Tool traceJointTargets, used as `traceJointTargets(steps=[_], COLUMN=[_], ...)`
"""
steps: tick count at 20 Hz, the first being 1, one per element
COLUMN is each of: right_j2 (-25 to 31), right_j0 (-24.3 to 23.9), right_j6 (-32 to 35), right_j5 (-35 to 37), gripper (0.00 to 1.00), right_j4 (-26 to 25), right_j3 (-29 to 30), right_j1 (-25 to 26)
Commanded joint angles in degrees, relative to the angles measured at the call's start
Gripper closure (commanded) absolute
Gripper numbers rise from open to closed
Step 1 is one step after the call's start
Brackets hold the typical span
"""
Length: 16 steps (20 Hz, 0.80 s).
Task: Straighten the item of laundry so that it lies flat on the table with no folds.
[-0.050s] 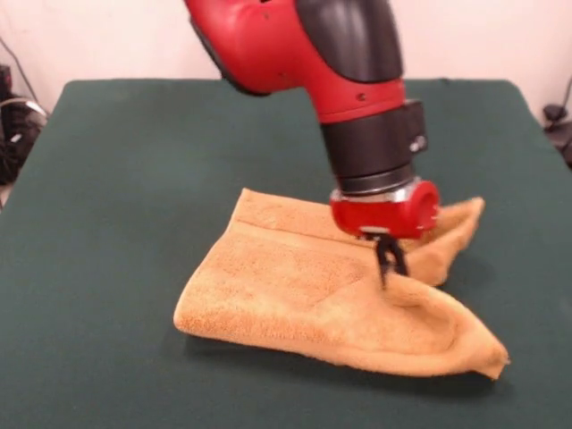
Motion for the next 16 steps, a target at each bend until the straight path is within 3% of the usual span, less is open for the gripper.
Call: traceJointTargets(steps=[1, 4, 5, 8, 13, 16], right_j2=[3.09, 11.00, 11.00, 7.82, 7.52, 1.97], right_j0=[2.65, -2.80, -2.78, -1.94, -1.99, 1.05], right_j6=[4.33, 4.69, 5.52, 6.57, 7.57, 9.08], right_j5=[15.76, 15.57, 14.90, 13.72, 14.14, 13.77], gripper=[1.00, 1.00, 1.00, 1.00, 1.00, 1.00], right_j4=[0.12, -1.74, -1.80, -2.95, -3.24, -1.65], right_j3=[-1.16, 1.90, 2.60, 4.32, 5.56, 3.89], right_j1=[-1.68, 1.34, 1.21, -0.24, 0.32, -0.12])
